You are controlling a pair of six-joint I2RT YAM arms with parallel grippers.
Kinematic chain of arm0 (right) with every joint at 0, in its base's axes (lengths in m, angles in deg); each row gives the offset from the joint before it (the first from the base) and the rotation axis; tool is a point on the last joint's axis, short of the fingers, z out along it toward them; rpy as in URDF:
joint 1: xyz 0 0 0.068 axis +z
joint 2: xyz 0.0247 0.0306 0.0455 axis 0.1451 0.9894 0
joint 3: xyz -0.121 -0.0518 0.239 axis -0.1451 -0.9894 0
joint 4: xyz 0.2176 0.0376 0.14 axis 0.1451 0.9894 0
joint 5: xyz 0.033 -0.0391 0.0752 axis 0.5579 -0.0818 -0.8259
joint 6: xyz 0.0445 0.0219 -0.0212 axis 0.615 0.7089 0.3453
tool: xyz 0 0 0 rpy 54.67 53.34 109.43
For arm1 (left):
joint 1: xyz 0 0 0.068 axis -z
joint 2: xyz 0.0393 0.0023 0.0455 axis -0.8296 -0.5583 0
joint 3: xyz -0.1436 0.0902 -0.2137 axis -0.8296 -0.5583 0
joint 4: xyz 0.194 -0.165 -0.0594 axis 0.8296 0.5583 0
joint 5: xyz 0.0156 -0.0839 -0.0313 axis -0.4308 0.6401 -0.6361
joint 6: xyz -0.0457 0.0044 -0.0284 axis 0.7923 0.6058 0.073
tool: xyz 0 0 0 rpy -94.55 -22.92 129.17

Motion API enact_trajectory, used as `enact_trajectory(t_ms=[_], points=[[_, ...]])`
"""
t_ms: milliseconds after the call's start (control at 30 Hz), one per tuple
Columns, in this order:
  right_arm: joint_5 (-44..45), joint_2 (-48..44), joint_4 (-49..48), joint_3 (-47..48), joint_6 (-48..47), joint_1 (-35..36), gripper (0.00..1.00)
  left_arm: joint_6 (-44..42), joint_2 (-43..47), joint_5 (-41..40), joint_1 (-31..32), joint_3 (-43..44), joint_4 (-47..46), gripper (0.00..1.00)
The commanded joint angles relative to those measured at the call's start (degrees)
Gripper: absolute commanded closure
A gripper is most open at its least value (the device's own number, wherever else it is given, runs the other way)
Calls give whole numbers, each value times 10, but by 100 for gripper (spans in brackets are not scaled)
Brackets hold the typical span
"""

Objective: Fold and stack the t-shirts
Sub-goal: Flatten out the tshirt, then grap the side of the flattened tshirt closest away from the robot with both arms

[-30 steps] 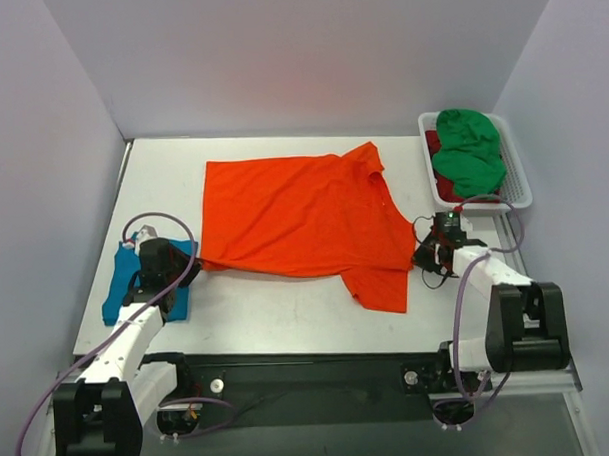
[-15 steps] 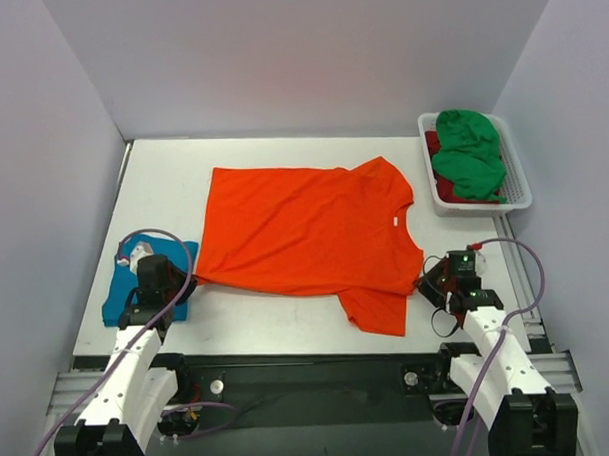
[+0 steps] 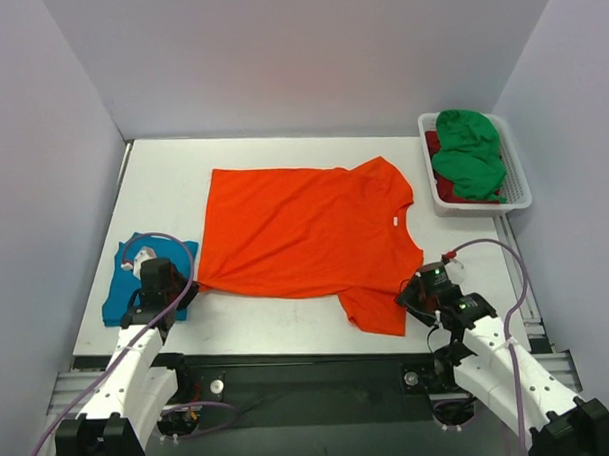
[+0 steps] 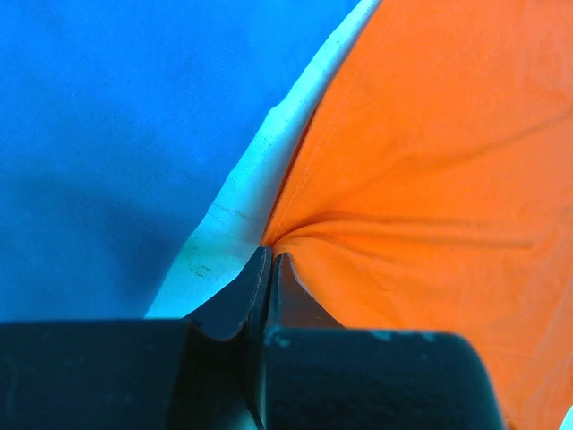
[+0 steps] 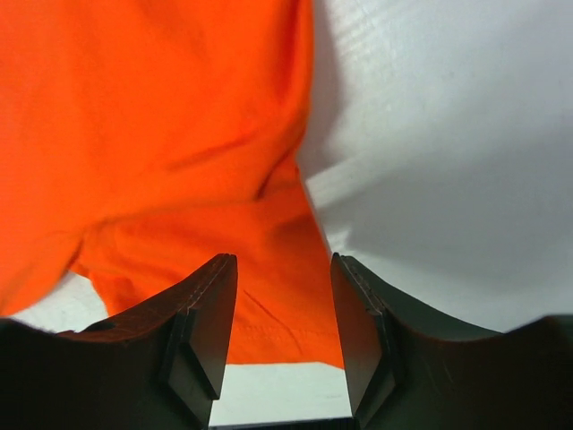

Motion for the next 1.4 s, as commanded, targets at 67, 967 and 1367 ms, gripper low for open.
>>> enact_trajectory(t_ms=[67, 967, 1367], points=[[86, 23, 104, 9, 112, 86, 56, -6, 2, 3, -2, 14, -2, 99], [92, -175, 342, 134, 144, 166, 100, -20, 33, -44, -1, 32, 66, 97], [158, 10, 260, 260, 29, 164, 100, -22, -61, -43, 23, 89, -4, 86]])
